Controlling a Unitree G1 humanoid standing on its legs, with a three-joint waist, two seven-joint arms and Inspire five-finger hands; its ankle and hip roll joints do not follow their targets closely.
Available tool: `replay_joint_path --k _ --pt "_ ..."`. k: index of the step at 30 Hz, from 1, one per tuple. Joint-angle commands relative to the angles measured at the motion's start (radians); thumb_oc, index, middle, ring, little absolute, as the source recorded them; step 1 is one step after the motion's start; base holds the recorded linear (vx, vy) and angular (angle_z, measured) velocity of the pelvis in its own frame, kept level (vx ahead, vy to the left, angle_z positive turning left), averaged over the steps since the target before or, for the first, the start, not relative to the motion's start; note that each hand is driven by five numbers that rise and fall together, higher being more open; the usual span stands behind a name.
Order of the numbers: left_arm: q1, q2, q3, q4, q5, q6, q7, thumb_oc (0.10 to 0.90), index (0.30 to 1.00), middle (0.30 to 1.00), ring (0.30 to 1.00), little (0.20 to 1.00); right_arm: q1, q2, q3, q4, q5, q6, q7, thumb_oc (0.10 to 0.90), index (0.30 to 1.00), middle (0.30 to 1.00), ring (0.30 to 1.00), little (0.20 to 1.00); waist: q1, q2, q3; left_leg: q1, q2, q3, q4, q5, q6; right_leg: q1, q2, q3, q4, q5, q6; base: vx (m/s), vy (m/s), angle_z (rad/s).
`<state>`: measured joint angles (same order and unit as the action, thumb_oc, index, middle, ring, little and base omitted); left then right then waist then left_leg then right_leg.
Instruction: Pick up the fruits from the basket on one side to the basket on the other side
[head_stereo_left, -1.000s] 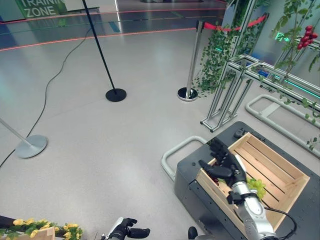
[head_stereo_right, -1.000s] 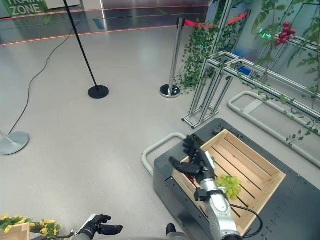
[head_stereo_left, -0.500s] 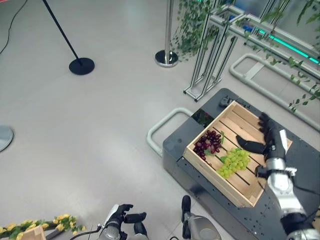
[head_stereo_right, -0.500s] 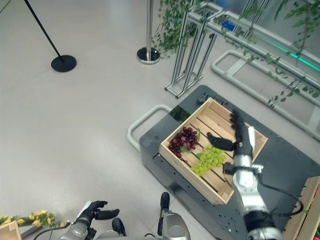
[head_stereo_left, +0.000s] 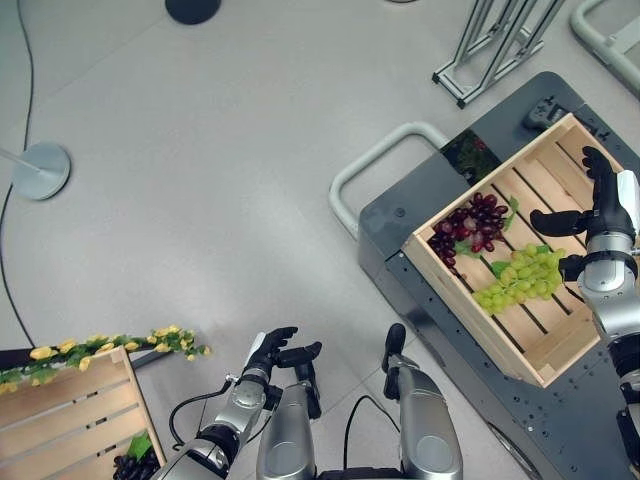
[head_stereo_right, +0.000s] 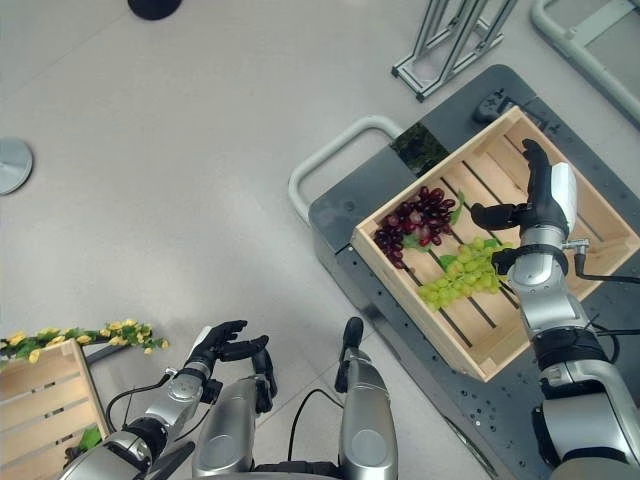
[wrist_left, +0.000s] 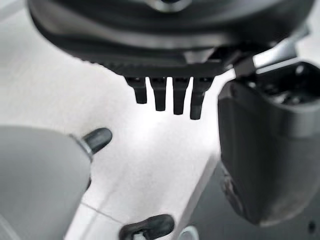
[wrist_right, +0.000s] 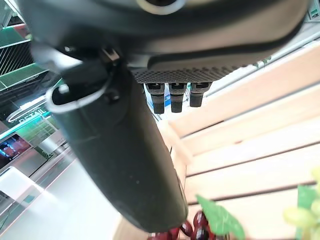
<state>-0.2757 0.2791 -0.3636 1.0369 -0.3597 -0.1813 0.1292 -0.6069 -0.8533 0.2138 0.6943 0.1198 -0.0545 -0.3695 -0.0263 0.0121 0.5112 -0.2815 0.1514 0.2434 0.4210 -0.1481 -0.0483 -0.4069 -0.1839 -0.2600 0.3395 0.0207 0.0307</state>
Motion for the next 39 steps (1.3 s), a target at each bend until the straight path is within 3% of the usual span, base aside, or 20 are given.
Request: replay_joint_path --k 1,4,12,22,26,32,39 --pt "0.073 0.038 0.017 -0.069 -0.074 -0.007 -0.032 0.8 0.9 0.9 0.9 0.9 -0.083 -0.102 0.002 -0.018 -0.08 -0.003 -0.019 0.8 0.9 0.9 0.9 0.9 0.018 -0.024 -0.021 -0.091 -0.028 -0.01 0.161 -0.05 0.039 0.027 -0.048 0.012 0.201 -0.13 0.011 -0.01 -0.045 0.12" --pt "0.091 0.054 0.028 -0.101 -0.084 0.005 -0.044 0.8 0.9 0.9 0.9 0.9 -0.113 -0.138 0.034 0.007 -0.095 0.051 0.031 0.8 0.9 0.9 0.9 0.9 0.029 -0.017 -0.012 -0.148 -0.029 -0.021 0.239 -0.077 0.056 -0.024 -0.066 0.017 0.282 -0.153 0.003 0.0 -0.026 0.12" --pt "0.089 0.056 0.056 -0.143 -0.179 0.048 -0.049 0.8 0.9 0.9 0.9 0.9 -0.168 -0.148 0.069 0.05 -0.066 0.094 0.104 0.8 0.9 0.9 0.9 0.9 0.041 -0.005 0.008 -0.237 -0.032 -0.041 0.353 -0.115 0.079 -0.112 -0.078 0.037 0.399 -0.182 -0.008 0.0 -0.01 0.05" --pt "0.103 0.062 0.057 -0.177 -0.208 0.044 -0.047 0.8 0.9 0.9 0.9 0.9 -0.204 -0.134 0.119 0.08 -0.094 0.185 0.233 0.8 0.9 0.9 0.9 0.9 0.047 0.013 0.009 -0.286 -0.035 -0.039 0.381 -0.122 0.084 -0.173 -0.081 0.048 0.432 -0.179 -0.005 0.0 -0.001 0.01" --pt "0.102 0.071 0.045 -0.194 -0.209 0.027 -0.055 0.8 0.9 0.9 0.9 0.9 -0.24 -0.124 0.176 0.141 -0.176 0.189 0.264 0.8 0.9 0.9 0.9 0.9 0.056 0.022 0.009 -0.305 -0.038 -0.039 0.381 -0.117 0.088 -0.192 -0.085 0.045 0.431 -0.171 -0.003 0.0 -0.005 0.01" --pt "0.105 0.078 0.025 -0.214 -0.236 0.011 -0.072 0.8 0.9 0.9 0.9 0.9 -0.331 -0.122 0.254 0.21 -0.252 0.219 0.21 0.8 0.9 0.9 0.9 0.9 0.07 0.044 0.009 -0.337 -0.045 -0.036 0.383 -0.113 0.093 -0.231 -0.094 0.04 0.442 -0.165 -0.001 -0.01 -0.007 0.02" --pt "0.114 0.075 0.001 -0.235 -0.258 -0.01 -0.08 0.8 0.9 0.9 0.9 0.9 -0.446 -0.116 0.296 0.25 -0.284 0.293 0.024 0.8 0.9 0.9 0.9 0.9 0.083 0.077 0.009 -0.36 -0.058 -0.032 0.367 -0.105 0.092 -0.263 -0.099 0.039 0.449 -0.169 -0.002 0.0 0.014 0.02"
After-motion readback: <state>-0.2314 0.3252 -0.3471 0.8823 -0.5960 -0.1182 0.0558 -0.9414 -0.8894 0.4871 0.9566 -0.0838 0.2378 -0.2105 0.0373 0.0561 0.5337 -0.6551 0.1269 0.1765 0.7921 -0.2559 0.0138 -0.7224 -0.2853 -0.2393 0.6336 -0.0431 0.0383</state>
